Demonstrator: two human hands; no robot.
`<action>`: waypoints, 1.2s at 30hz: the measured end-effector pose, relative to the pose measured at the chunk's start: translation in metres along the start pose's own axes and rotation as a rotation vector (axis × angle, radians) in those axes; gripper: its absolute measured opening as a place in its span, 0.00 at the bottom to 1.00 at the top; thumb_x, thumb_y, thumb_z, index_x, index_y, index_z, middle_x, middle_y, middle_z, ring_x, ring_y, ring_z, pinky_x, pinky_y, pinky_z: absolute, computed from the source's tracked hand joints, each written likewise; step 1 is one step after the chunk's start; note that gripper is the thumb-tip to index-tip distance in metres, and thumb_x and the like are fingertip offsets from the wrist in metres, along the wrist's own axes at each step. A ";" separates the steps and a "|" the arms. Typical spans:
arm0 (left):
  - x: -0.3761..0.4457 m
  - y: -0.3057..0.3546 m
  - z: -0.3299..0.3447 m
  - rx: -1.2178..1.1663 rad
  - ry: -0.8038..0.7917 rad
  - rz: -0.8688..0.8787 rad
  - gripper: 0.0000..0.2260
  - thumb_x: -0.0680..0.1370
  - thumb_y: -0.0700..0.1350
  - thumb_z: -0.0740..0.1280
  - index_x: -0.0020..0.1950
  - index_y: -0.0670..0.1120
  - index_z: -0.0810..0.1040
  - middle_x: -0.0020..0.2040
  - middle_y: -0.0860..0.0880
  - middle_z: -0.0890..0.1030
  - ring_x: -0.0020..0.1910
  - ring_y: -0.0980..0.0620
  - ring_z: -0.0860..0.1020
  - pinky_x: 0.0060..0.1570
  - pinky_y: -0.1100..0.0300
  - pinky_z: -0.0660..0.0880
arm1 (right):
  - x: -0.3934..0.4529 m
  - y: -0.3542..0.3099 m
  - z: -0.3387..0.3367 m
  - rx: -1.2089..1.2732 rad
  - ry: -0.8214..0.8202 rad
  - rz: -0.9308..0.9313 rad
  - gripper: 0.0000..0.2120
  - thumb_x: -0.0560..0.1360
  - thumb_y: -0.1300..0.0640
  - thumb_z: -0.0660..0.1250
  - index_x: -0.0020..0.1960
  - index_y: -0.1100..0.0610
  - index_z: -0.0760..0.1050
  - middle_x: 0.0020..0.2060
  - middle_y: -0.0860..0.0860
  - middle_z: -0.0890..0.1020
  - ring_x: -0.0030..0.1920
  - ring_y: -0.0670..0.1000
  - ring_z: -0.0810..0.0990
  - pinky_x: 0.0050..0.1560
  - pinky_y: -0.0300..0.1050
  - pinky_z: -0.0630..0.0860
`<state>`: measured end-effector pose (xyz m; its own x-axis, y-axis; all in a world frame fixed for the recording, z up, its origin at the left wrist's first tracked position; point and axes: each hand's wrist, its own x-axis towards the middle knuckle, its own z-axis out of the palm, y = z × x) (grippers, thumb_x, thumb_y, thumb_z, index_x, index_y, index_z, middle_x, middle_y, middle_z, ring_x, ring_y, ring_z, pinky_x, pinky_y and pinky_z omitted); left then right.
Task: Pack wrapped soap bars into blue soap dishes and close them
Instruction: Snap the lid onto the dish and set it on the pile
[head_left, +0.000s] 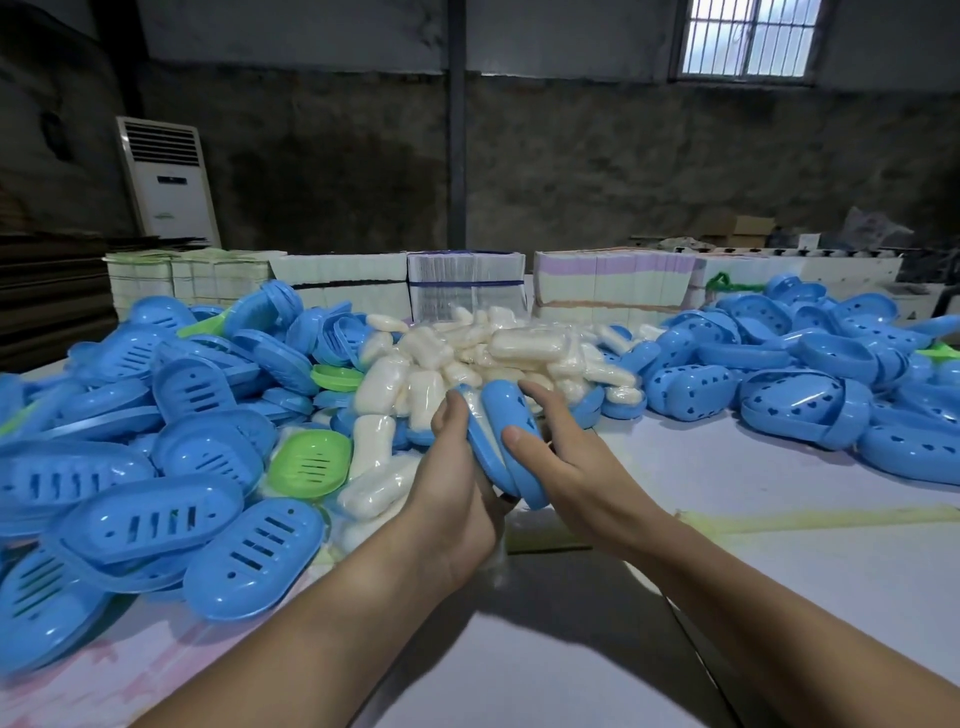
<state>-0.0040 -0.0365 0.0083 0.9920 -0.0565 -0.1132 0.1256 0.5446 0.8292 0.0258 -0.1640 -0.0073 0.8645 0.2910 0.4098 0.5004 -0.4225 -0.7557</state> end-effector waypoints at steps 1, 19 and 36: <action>-0.001 -0.001 0.001 0.012 -0.014 0.003 0.28 0.82 0.66 0.52 0.71 0.49 0.74 0.57 0.41 0.85 0.50 0.45 0.85 0.37 0.56 0.81 | 0.000 0.000 0.000 0.022 0.008 -0.001 0.38 0.67 0.29 0.56 0.75 0.41 0.59 0.55 0.47 0.78 0.50 0.45 0.78 0.50 0.42 0.72; 0.005 -0.005 -0.006 0.097 -0.214 0.182 0.18 0.85 0.53 0.56 0.75 0.58 0.68 0.60 0.49 0.84 0.53 0.47 0.85 0.47 0.52 0.83 | 0.004 0.002 -0.002 0.294 0.100 -0.128 0.16 0.70 0.34 0.64 0.57 0.23 0.66 0.45 0.35 0.80 0.47 0.45 0.81 0.49 0.46 0.79; 0.004 0.005 -0.008 0.285 -0.238 0.295 0.12 0.84 0.52 0.60 0.66 0.61 0.74 0.54 0.50 0.86 0.53 0.47 0.86 0.47 0.53 0.84 | 0.009 0.013 -0.012 0.350 0.015 -0.097 0.24 0.68 0.36 0.68 0.63 0.30 0.68 0.50 0.46 0.80 0.49 0.46 0.83 0.49 0.45 0.80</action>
<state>0.0008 -0.0277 0.0073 0.9576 -0.1426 0.2505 -0.1957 0.3167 0.9281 0.0407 -0.1766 -0.0072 0.8158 0.3017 0.4934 0.5359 -0.0736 -0.8410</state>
